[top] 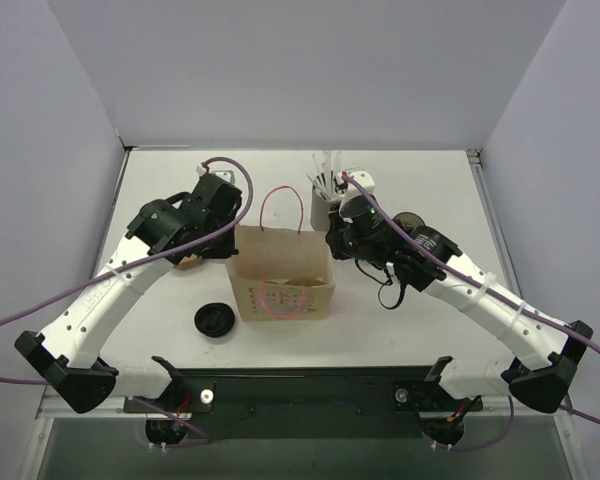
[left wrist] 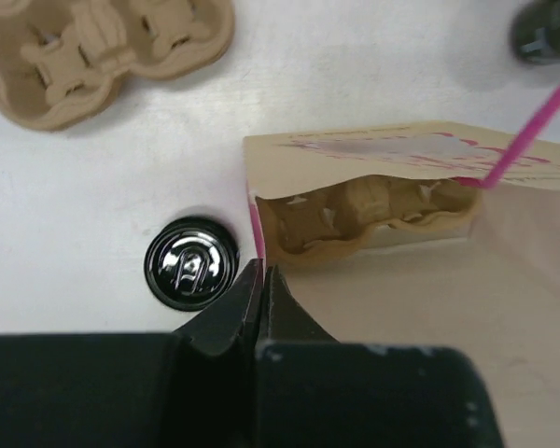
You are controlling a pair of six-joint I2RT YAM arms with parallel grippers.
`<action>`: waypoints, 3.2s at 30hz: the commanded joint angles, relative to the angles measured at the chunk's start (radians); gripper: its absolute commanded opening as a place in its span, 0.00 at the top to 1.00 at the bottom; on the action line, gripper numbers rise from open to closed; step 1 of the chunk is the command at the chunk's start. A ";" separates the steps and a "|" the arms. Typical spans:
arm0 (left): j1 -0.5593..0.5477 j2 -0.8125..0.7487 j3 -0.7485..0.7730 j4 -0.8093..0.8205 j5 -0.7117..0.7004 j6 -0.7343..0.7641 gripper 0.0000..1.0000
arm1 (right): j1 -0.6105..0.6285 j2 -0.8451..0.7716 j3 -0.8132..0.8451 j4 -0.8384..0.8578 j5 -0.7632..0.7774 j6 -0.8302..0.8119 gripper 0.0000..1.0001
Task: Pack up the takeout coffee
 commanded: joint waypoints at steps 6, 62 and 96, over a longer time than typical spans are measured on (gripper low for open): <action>0.000 -0.363 -0.319 0.514 0.147 0.098 1.00 | 0.022 -0.210 -0.197 0.252 -0.092 -0.261 1.00; -0.198 -0.752 -0.682 0.485 0.216 -0.014 1.00 | 0.030 -0.512 -0.332 -0.064 0.103 0.051 0.41; -0.196 -0.400 -0.237 0.344 -0.086 0.092 0.30 | 0.111 -0.083 0.199 -0.581 -0.001 0.960 0.45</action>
